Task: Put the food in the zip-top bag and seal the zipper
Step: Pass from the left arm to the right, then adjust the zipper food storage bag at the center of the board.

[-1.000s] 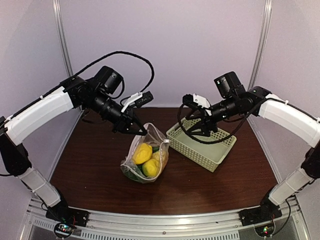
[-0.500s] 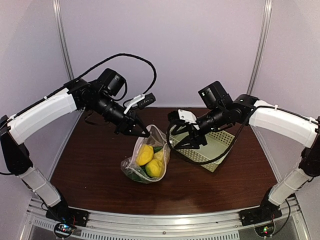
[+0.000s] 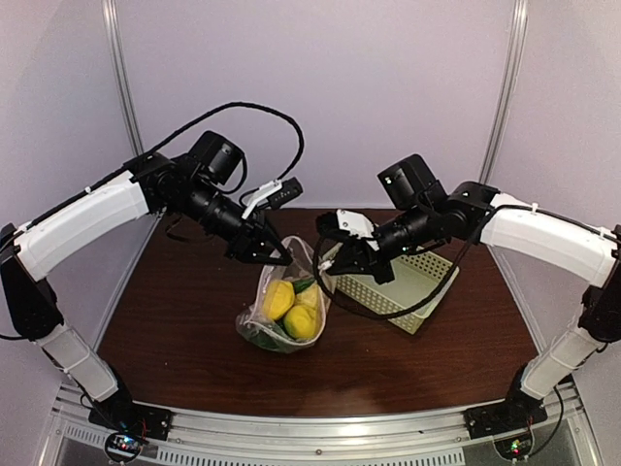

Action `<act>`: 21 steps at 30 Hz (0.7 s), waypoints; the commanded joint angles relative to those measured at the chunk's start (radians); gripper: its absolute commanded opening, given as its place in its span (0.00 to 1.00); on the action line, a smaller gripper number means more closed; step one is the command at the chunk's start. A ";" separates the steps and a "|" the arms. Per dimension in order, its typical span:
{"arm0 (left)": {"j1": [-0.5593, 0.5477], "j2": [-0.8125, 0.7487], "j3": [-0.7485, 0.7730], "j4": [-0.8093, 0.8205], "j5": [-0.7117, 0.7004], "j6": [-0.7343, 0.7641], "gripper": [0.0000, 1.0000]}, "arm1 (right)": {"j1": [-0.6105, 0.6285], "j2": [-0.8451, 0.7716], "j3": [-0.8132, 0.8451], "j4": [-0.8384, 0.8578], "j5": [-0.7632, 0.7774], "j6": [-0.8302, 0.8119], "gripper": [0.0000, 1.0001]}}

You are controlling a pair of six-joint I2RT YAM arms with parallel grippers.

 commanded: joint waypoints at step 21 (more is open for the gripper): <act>-0.265 -0.524 -0.619 0.549 -0.399 -0.130 0.79 | -0.050 -0.024 0.182 -0.178 0.071 0.217 0.00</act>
